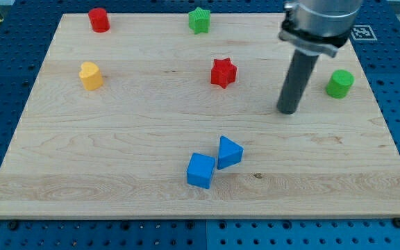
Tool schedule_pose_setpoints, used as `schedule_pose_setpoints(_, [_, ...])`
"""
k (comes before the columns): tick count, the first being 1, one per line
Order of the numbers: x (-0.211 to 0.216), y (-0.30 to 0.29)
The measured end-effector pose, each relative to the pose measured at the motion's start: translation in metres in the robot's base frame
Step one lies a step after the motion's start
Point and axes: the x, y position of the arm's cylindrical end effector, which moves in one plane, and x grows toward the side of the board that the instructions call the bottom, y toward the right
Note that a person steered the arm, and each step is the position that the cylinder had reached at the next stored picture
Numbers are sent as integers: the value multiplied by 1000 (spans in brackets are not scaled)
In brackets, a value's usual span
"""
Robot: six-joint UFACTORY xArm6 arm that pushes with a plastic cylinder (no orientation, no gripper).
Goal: Move your arm towards the left side of the board
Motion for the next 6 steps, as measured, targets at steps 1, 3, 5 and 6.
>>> schedule_pose_setpoints(1, [7, -31])
schedule_pose_setpoints(3, [7, -32])
schedule_pose_setpoints(5, [4, -56])
schedule_pose_setpoints(6, [4, -105])
